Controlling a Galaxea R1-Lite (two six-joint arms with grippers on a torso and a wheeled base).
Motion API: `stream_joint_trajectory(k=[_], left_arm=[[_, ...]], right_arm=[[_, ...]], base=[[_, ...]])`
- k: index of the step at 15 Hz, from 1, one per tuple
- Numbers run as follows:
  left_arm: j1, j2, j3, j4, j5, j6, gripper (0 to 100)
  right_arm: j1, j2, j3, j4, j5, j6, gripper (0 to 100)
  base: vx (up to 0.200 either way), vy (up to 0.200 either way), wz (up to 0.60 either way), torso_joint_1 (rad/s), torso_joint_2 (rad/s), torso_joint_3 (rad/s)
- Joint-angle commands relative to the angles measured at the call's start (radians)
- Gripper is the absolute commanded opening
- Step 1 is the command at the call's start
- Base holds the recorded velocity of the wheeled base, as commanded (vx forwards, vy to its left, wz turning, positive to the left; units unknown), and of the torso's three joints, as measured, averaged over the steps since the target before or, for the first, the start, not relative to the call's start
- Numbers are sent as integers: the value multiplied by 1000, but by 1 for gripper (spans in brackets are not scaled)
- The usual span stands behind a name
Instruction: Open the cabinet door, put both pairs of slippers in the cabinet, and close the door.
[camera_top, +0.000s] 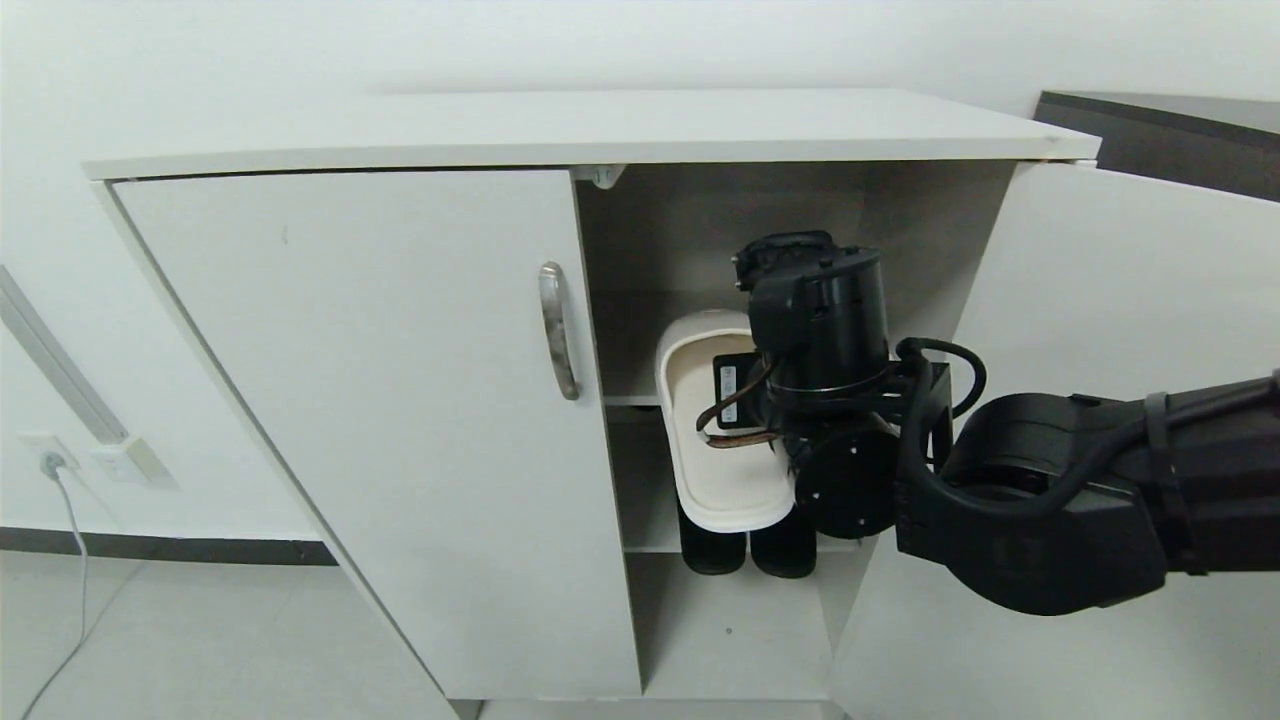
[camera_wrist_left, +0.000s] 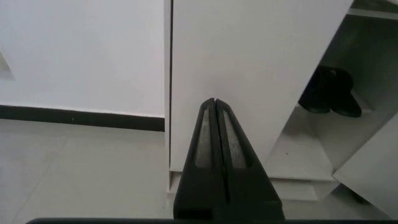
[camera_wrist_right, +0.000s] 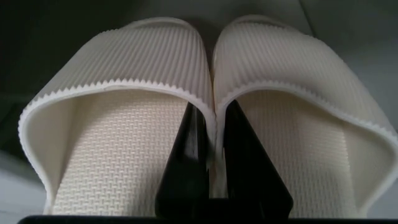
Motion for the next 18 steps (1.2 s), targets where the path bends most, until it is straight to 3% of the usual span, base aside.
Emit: stream_joint_trajectory(k=[1,10,18], left_arm=[[0,1,0,0,0,-2,0],[0,1,0,0,0,-2,0],[0,1,0,0,2,-3,0]], right_arm=[[-1,12,-1,0,3,1,0],[-79,130,-161,3,49,-1,0],[-117,216,-386,149,65,-2,0]], base=[[200,0,0,2,2,2],[0,0,0,0,0,0],[0,0,0,0,0,0]])
